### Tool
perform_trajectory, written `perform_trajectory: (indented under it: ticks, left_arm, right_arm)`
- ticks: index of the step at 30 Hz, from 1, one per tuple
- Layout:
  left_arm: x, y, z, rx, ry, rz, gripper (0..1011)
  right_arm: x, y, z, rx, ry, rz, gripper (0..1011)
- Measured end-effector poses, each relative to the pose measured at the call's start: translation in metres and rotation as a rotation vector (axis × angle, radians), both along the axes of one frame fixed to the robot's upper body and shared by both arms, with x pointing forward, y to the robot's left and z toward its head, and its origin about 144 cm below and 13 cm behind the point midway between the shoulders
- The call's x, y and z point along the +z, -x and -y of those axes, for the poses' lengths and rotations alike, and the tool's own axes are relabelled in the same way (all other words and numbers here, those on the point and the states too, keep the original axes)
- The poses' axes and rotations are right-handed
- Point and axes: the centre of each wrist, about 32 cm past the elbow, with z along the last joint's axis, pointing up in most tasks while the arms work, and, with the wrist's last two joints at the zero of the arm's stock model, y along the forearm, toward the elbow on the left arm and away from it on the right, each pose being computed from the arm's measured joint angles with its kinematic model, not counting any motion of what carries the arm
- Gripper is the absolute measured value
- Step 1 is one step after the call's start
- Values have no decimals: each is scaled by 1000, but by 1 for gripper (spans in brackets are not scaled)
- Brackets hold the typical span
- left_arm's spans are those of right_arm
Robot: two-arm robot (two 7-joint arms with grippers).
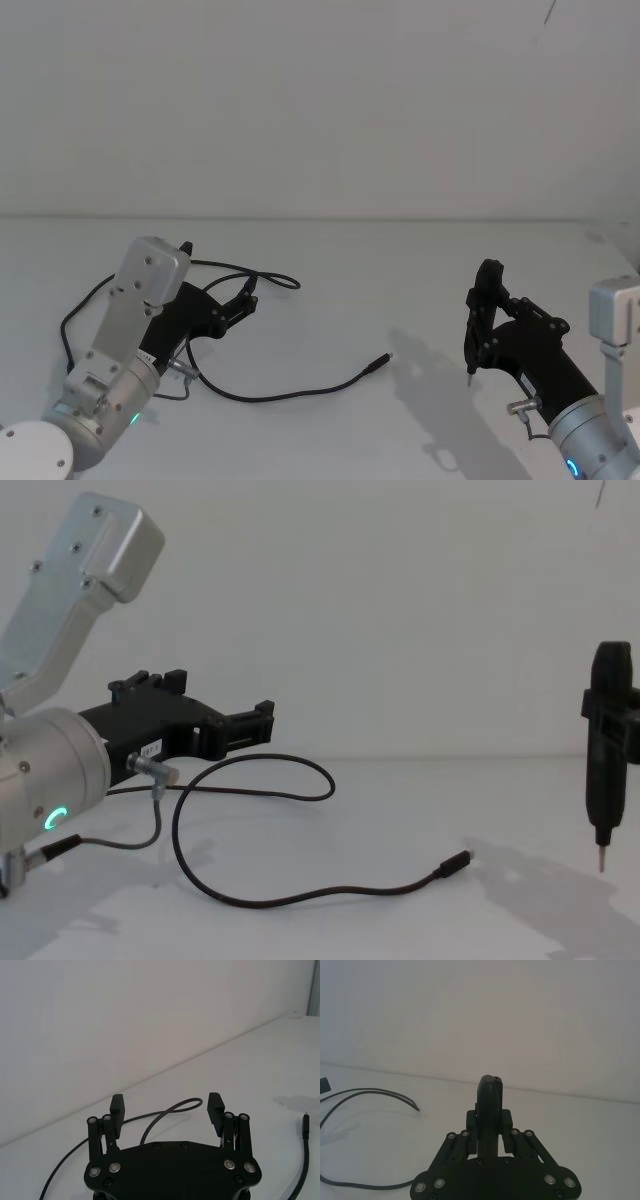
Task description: Pick up the data cable with the one hand.
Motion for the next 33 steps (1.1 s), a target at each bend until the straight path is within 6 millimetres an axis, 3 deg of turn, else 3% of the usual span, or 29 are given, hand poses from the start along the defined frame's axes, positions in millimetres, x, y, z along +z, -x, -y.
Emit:
perform_trajectory:
  ticks: [33]
  left_arm:
    - [0, 0, 0, 1, 0, 0, 1001]
  right_arm:
    - [0, 0, 0, 0, 0, 0, 279]
